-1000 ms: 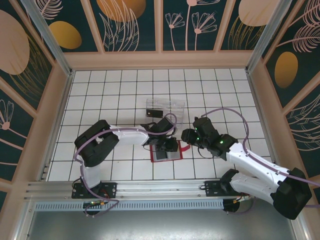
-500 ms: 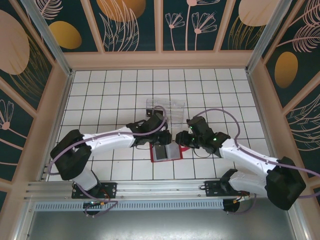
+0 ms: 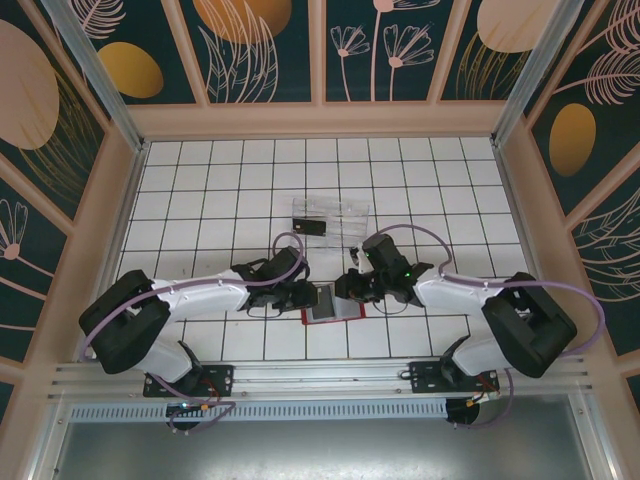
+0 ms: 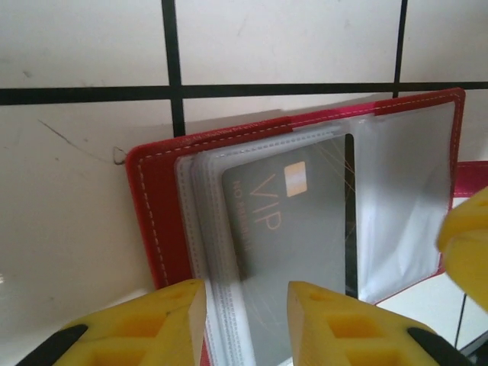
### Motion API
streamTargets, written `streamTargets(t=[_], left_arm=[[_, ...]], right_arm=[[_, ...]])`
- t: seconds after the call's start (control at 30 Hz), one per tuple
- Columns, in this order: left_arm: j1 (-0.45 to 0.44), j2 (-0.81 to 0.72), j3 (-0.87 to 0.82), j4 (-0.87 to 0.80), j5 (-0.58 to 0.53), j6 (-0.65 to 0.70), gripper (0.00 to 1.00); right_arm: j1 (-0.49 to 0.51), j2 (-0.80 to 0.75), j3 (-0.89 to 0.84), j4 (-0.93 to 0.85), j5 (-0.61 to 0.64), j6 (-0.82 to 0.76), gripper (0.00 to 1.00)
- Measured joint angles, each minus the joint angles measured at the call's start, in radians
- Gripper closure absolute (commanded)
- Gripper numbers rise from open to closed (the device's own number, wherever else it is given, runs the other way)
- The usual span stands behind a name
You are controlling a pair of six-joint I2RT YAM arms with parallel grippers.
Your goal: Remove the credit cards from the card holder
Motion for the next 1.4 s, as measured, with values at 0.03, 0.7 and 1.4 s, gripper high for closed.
streamTargets(t=[0.03, 0.7, 1.4], left_arm=[[0.0, 0.0, 0.0, 0.006, 0.003, -0.005, 0.65], [0.001, 0.052, 0.0, 0.028, 0.0, -0.023, 0.81], [0.001, 0.056, 0.0, 0.049, 0.006, -0.023, 0.86]], right_arm=[[0.0, 0.007, 0.0, 0.008, -0.008, -0.003, 0.82], [-0.015, 0.098, -0.03, 0.097, -0.079, -0.006, 0.84], [-0.015, 0.137, -0.033, 0.114, -0.085, -0.011, 0.79]])
